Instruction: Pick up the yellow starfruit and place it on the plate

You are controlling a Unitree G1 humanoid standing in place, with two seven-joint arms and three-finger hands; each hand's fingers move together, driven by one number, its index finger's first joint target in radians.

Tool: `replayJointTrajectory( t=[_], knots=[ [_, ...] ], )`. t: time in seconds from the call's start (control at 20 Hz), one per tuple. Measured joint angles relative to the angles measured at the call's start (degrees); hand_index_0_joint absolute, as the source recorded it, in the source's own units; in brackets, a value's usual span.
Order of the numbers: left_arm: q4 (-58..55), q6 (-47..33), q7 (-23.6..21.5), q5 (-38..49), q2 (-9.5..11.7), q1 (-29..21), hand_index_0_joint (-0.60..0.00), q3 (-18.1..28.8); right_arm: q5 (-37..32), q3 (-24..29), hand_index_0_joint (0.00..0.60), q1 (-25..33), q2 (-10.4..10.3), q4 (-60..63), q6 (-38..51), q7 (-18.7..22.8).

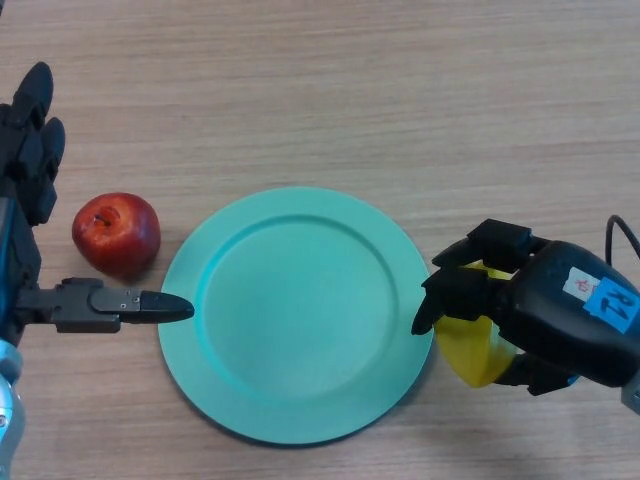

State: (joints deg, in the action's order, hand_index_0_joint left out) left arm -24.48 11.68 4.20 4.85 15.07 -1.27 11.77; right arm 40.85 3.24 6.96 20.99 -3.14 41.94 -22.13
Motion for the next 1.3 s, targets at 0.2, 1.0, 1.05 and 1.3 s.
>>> replayJointTrajectory(
  t=[0.2, 1.0, 1.05, 1.3],
  knots=[
    [0.04, -0.98, 0.16, 0.18, 0.09, -0.22, 0.000, 0.47, -20.04, -16.19, 0.600, 8.42, -10.55, 8.29, -23.71, -5.75],
    [1.21, -1.05, 0.14, 0.18, 0.07, -0.09, 0.000, 0.35, 1.41, -12.13, 0.401, 8.54, -9.05, 14.52, -15.80, -2.13],
    [1.21, -1.05, 0.15, 0.17, 0.07, -0.09, 0.000, -0.20, 1.43, -12.15, 0.301, 8.45, -9.03, 14.37, -15.81, -2.15],
    [1.19, -1.05, 0.17, -0.09, 0.06, -0.10, 0.000, -0.32, -3.86, -12.13, 0.000, 8.09, -9.64, 11.02, -20.88, -1.50]
  ],
)
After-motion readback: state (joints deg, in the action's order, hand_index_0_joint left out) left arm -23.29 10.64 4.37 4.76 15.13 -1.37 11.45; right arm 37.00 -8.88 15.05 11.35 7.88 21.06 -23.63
